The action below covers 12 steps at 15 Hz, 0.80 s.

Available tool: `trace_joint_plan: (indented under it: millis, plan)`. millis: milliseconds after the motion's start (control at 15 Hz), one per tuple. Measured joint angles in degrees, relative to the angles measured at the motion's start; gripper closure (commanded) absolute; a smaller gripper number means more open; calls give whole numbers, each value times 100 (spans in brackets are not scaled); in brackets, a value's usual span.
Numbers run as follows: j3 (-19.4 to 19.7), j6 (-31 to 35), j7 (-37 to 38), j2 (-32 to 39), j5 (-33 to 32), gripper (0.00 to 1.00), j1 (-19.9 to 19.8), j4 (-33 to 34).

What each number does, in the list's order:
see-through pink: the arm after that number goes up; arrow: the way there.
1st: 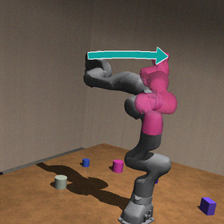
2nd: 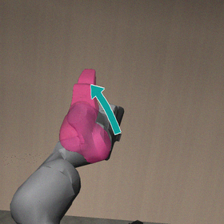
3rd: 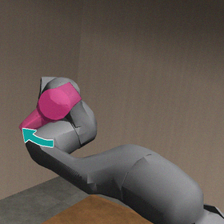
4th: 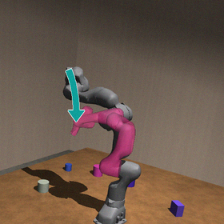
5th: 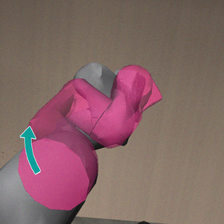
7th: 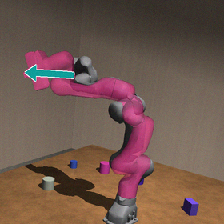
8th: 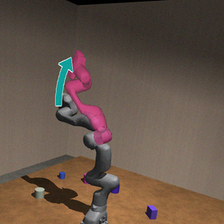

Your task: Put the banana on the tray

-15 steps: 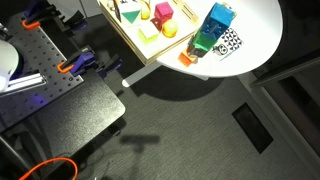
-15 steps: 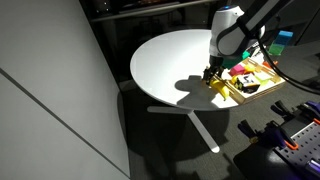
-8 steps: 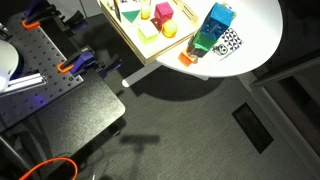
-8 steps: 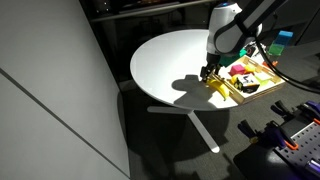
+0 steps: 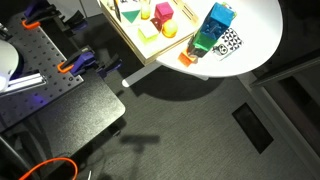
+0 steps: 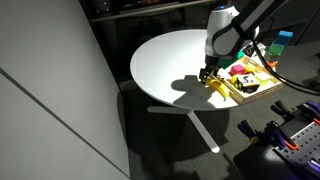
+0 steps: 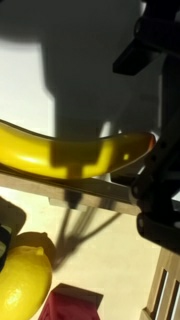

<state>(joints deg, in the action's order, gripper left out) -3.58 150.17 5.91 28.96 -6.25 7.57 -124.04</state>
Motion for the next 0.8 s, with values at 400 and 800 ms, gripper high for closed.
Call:
trace_joint_plan:
  millis: [400,800]
  plan:
    - [0,0,-1,157,0,0,0,37]
    - [45,-2,-1,257,0,0,0,42]
